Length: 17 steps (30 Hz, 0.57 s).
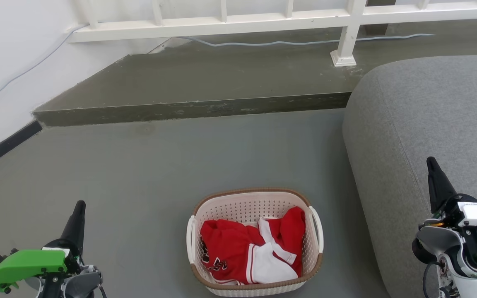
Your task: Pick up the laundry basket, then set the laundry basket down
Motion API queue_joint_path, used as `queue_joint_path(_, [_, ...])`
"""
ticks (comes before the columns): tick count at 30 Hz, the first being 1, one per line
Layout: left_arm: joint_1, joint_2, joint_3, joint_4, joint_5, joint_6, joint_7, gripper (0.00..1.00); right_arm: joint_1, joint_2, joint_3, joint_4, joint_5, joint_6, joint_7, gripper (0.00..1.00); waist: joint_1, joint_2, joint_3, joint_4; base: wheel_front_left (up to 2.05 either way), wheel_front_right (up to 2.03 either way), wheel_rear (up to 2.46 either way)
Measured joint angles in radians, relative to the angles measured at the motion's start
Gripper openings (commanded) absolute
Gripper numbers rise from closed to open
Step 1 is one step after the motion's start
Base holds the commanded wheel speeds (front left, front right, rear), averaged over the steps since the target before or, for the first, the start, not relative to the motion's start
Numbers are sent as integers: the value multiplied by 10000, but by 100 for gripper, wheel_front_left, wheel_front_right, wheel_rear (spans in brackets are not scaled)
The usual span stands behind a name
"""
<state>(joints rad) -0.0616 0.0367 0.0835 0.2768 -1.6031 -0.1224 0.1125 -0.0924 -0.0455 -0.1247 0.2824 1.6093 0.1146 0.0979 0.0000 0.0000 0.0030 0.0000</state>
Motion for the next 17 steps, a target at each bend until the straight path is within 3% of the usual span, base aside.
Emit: queue_joint_path(17, [0,0,0,-2,2,0,0,0,0,0,-4,-4,0,0,0,0,0,0,0,0,0,0,0])
